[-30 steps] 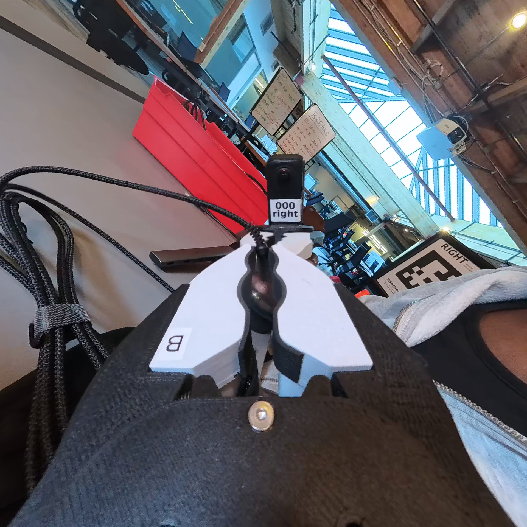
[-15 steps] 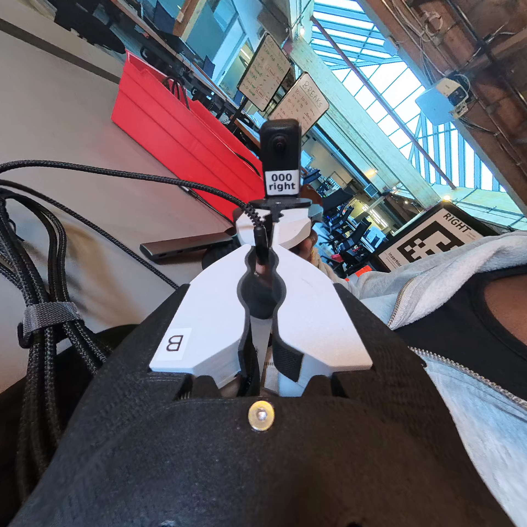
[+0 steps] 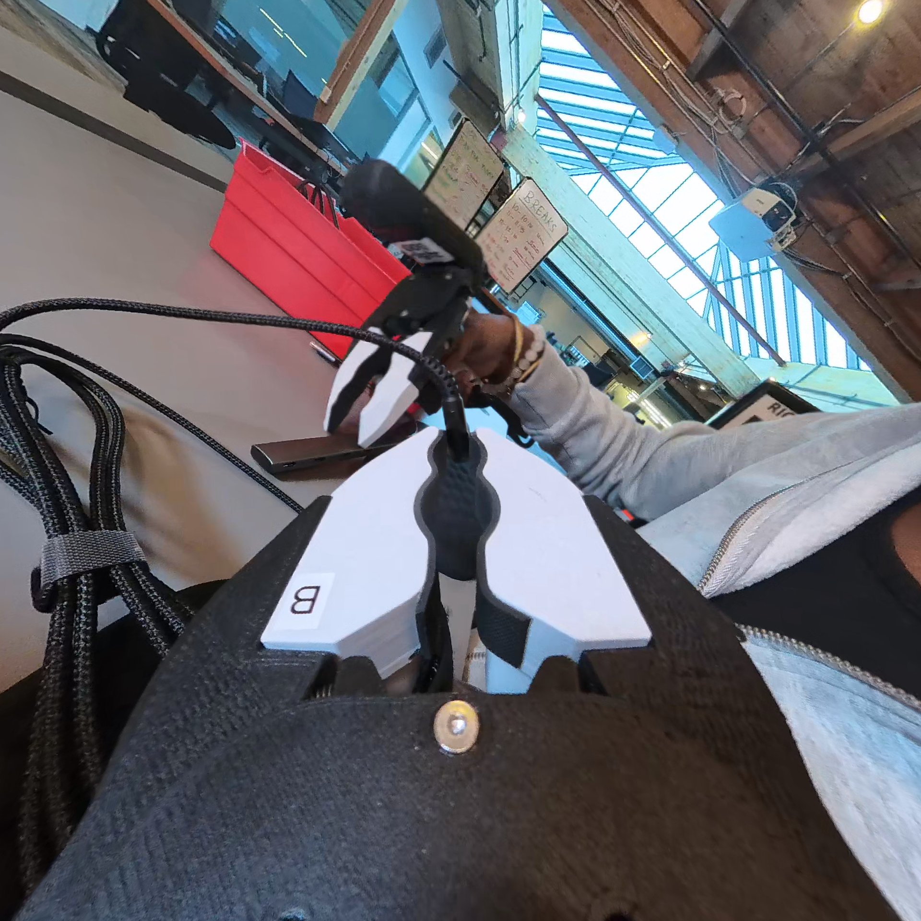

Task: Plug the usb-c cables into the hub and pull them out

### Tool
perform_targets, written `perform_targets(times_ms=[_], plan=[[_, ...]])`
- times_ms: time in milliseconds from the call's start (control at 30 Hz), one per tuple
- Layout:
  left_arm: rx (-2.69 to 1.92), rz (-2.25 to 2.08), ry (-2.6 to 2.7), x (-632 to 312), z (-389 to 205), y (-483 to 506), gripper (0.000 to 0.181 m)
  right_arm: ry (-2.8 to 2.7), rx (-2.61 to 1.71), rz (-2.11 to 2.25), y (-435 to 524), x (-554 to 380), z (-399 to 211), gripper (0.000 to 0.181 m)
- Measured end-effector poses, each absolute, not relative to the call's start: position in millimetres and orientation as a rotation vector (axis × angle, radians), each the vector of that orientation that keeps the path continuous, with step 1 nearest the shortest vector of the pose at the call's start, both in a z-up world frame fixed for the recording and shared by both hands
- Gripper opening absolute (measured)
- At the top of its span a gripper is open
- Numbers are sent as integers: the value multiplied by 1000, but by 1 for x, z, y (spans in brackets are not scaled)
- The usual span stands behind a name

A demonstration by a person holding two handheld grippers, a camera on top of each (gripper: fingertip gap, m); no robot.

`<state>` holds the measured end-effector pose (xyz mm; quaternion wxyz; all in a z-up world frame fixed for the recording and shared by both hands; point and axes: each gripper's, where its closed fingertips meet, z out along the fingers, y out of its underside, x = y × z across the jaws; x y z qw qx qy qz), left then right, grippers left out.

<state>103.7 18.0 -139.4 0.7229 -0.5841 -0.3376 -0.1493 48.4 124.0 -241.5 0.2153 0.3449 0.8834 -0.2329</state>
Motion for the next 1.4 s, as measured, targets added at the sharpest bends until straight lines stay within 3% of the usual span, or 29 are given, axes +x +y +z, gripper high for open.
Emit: perform_targets(times_ms=[67,133,233,367,433,600,1400], plan=[[-1281,-349,-741,104,-139,18,9,2277,965,-634,112,52,-239,37],[-1261,-366,-741,103,-138,16,9,2213,930,-611,107,55,-243,21],[-1231,-367,-758,100,-137,13,8,2172,932,-692,95,53,-239,20],[-1152,-281,-823,87,-133,6,9,1928,995,-1202,65,40,-176,19],[-1087,-240,-865,78,-130,6,8,1740,1018,-1469,58,37,-143,10],[-940,-186,-931,66,-126,19,9,1563,1119,-1801,51,42,-138,9],[-1104,-289,-866,77,-136,38,9,1598,842,-1729,57,76,-140,9]])
